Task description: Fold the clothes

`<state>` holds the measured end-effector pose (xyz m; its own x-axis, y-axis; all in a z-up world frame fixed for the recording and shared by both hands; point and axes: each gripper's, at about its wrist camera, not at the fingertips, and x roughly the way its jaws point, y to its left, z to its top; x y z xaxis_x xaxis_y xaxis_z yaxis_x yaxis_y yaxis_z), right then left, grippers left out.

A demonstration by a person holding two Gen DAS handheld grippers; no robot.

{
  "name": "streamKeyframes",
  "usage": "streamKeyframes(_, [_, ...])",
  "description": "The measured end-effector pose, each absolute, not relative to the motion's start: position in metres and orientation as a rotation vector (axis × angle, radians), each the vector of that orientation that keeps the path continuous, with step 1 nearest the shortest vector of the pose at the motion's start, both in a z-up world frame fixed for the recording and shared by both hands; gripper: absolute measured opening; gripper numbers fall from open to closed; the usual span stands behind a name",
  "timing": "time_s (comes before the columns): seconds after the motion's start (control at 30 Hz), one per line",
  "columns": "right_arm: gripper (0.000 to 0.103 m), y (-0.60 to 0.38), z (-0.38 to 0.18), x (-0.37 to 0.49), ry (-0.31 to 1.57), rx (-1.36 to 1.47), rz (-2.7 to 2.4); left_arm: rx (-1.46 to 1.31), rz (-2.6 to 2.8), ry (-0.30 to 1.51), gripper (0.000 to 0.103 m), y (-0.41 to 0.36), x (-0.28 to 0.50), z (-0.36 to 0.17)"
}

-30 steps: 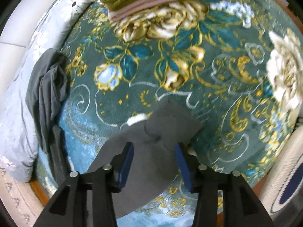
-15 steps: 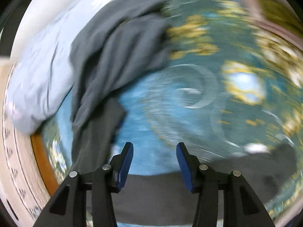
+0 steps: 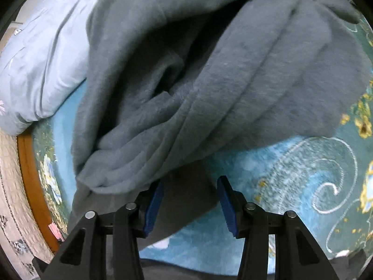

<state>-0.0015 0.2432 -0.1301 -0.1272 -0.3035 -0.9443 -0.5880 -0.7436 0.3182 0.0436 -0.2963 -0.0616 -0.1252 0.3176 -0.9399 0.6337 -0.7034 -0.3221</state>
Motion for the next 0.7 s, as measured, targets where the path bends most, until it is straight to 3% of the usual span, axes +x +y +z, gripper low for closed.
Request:
streamKeyframes(0.1, [0.048,0.239,-0.133,0.001,1.039,-1.904,1.971,1.897,-1.903,1.076,0.041,-0.298,0.044,-0.063])
streamKeyframes(0.13, [0.04,0.238,-0.131,0.003,1.055,-1.893,1.971,1.897,-1.902,1.078,0.041,-0.297,0.044,-0.062])
streamKeyframes(0.17, [0.023,0.238,-0.13,0.005,1.066,-1.885,1.967,1.897,-1.902,1.08,0.041,-0.297,0.043,-0.062])
streamKeyframes(0.27, [0.011,0.235,-0.115,0.015,1.166,-1.84,1.992,1.896,-1.925,1.106,0.041,-0.293,0.04,-0.057])
streamKeyframes(0.37, [0.01,0.222,-0.085,0.029,1.251,-1.776,2.068,1.902,-1.947,1.132,0.041,-0.286,0.039,-0.053])
streamKeyframes(0.7, [0.009,0.137,-0.009,0.11,1.227,-1.895,2.212,1.902,-1.995,1.214,0.041,-0.28,0.05,-0.032])
